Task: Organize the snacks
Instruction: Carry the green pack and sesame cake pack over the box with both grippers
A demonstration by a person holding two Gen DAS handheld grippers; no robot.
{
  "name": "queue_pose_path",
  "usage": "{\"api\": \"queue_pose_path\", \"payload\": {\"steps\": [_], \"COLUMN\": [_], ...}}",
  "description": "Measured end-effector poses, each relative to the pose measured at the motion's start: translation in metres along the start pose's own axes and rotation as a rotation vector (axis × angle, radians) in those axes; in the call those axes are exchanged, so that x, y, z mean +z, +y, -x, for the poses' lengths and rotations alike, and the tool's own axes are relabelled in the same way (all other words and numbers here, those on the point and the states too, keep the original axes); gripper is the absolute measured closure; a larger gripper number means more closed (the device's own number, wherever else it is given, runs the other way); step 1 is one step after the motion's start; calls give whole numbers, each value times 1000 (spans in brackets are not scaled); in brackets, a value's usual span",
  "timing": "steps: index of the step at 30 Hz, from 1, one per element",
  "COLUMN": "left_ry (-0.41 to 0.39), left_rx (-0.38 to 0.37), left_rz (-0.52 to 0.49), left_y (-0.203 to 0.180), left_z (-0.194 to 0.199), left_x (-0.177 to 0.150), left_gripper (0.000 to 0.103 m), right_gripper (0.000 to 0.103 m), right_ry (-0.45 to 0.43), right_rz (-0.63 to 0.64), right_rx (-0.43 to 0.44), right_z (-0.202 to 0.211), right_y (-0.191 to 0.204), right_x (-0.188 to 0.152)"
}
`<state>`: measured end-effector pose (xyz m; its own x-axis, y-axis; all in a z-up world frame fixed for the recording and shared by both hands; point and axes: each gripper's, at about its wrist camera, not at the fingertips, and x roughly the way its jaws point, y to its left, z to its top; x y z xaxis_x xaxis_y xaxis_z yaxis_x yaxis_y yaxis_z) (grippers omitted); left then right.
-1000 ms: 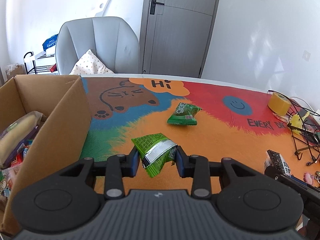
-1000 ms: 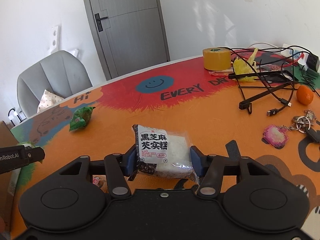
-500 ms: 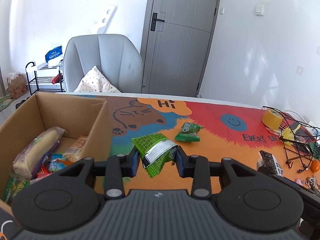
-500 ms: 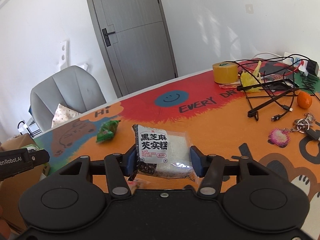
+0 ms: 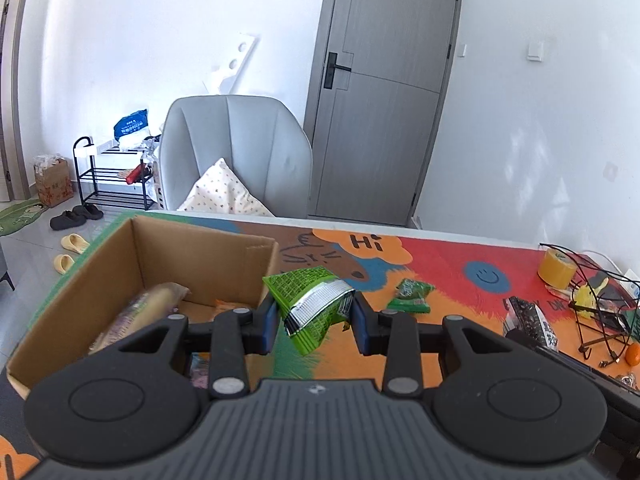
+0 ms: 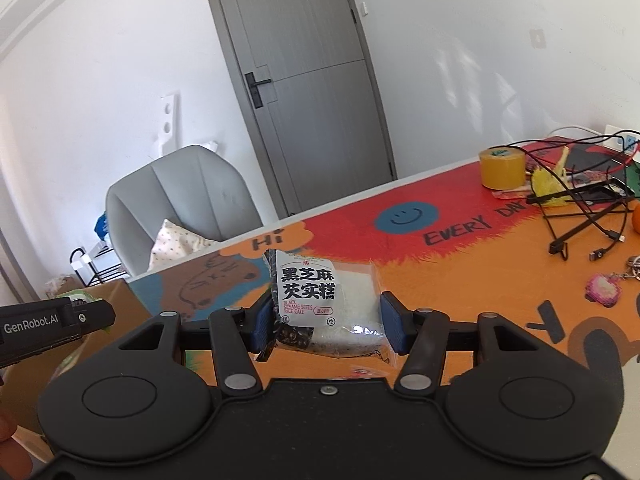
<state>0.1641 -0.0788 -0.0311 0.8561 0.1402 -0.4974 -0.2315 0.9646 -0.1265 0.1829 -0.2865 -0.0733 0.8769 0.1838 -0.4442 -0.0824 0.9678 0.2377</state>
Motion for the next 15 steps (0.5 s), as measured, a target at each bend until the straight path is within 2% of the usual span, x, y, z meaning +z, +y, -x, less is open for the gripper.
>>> {"api": "queue_pose_path", "payload": {"steps": [8, 15], "left_ry": [-27, -42], "left_rx": [33, 90], "left_rz": [40, 86], "left_y": [30, 66], "left_z": [11, 20], "left_x": [7, 12], "left_gripper": [67, 67], "right_gripper": [49, 49], "right_ry": [-14, -19], "right_rz": [31, 68], "right_rx": [49, 115], "right_z": [4, 2], "right_y": [28, 60], "right_x": [3, 5]}}
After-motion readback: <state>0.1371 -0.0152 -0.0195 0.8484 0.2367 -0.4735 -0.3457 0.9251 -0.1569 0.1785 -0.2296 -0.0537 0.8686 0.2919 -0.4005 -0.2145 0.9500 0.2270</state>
